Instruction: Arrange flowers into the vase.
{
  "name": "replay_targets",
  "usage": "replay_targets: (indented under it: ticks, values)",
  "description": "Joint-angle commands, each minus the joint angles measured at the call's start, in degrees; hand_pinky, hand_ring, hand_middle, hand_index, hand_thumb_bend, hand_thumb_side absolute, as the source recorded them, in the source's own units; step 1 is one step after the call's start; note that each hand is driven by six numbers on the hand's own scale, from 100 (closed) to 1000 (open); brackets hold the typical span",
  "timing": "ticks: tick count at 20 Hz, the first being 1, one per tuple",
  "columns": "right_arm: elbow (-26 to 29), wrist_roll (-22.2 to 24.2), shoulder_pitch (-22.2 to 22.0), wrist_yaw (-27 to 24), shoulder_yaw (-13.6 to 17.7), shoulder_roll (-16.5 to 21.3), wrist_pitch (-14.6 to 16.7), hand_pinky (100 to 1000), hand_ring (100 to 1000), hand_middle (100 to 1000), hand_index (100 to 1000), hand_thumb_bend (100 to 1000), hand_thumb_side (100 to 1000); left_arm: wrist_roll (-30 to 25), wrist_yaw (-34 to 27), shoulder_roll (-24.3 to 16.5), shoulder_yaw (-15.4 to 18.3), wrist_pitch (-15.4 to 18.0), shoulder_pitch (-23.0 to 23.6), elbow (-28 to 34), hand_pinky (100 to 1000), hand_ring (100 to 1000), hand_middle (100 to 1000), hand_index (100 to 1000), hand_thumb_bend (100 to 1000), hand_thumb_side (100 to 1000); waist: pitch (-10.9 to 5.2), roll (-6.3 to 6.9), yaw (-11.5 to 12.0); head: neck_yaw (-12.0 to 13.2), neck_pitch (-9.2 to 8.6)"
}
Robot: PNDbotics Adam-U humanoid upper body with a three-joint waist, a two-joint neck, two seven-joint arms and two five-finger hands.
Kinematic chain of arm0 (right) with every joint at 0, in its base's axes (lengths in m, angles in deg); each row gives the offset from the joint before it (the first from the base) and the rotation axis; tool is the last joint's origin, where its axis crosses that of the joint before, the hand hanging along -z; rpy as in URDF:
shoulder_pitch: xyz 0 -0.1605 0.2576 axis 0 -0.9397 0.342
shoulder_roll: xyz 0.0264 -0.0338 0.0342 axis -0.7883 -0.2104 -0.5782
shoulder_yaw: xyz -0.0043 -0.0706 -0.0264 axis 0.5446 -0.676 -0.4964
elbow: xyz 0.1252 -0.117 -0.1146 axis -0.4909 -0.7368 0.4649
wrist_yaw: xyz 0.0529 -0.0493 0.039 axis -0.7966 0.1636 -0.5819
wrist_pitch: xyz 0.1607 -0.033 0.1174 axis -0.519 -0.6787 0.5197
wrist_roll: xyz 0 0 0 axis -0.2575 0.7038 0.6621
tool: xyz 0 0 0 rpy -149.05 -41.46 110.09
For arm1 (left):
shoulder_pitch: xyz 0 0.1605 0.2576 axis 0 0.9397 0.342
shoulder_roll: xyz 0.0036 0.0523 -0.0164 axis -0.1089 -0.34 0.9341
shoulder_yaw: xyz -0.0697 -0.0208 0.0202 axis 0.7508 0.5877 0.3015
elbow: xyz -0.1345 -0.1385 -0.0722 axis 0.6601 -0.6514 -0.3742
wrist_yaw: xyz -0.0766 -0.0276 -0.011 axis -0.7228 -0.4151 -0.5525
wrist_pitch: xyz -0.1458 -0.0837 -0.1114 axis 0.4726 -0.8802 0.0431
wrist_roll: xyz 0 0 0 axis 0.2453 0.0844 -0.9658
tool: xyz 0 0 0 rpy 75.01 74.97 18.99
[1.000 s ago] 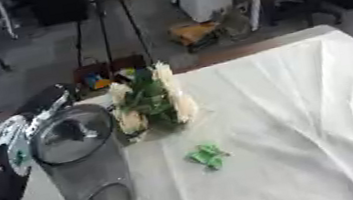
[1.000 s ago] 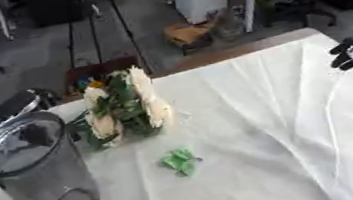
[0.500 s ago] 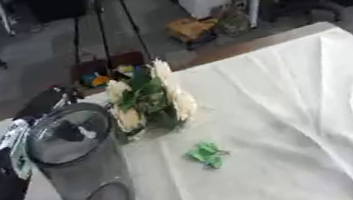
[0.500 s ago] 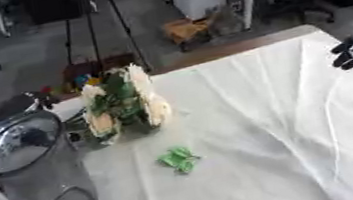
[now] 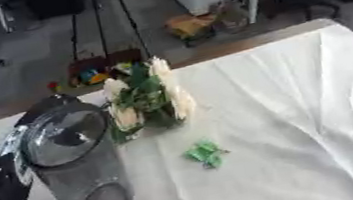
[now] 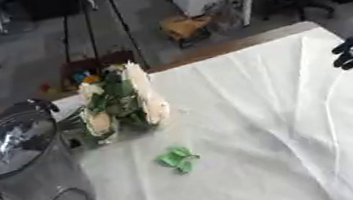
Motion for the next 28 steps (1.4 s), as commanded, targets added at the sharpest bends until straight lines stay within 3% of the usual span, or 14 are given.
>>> replay_targets:
  ticks: [1, 12, 17, 25, 28]
  values:
    - [0.30, 0.04, 1.20, -0.84, 0.35, 1.96, 0.34, 661, 659, 685, 515, 100, 967, -0.27, 0.62, -0.79, 0.36, 0.25, -0.85, 0.26, 578, 567, 543, 740, 819, 559, -0.67, -0.25, -0.15, 0.04, -0.51]
    - [-0.06, 0.10, 1.39, -0.98, 0.36, 2.11, 0.62, 661, 660, 685, 516, 100, 968, -2.44, 2.35, -0.39, 0.13, 0.59, -0.43, -0.38, 489, 469, 438, 665, 807, 596, -0.25, -0.32, -0.32, 0.07, -0.44]
    - [-0.16, 0.13, 1.45, -1.04, 0.39, 2.13, 0.72, 661, 660, 686, 516, 100, 969, -2.78, 2.90, -0.36, 0.12, 0.52, -0.40, -0.36, 319, 364, 310, 544, 800, 625, -0.15, -0.36, -0.29, 0.04, -0.38]
    - [-0.23, 0.21, 1.54, -1.05, 0.39, 2.13, 0.84, 661, 661, 686, 517, 100, 968, -6.20, 5.88, -0.21, -0.54, 2.87, -0.34, -0.36, 341, 400, 359, 561, 801, 711, -0.08, -0.42, -0.26, -0.01, -0.36]
    - [-0.28, 0.22, 1.58, -1.07, 0.42, 2.16, 0.89, 661, 661, 686, 517, 100, 968, -7.62, 6.90, 0.08, -0.41, 3.60, -0.28, -0.39, 319, 383, 340, 544, 790, 717, 0.00, -0.46, -0.34, -0.03, -0.37]
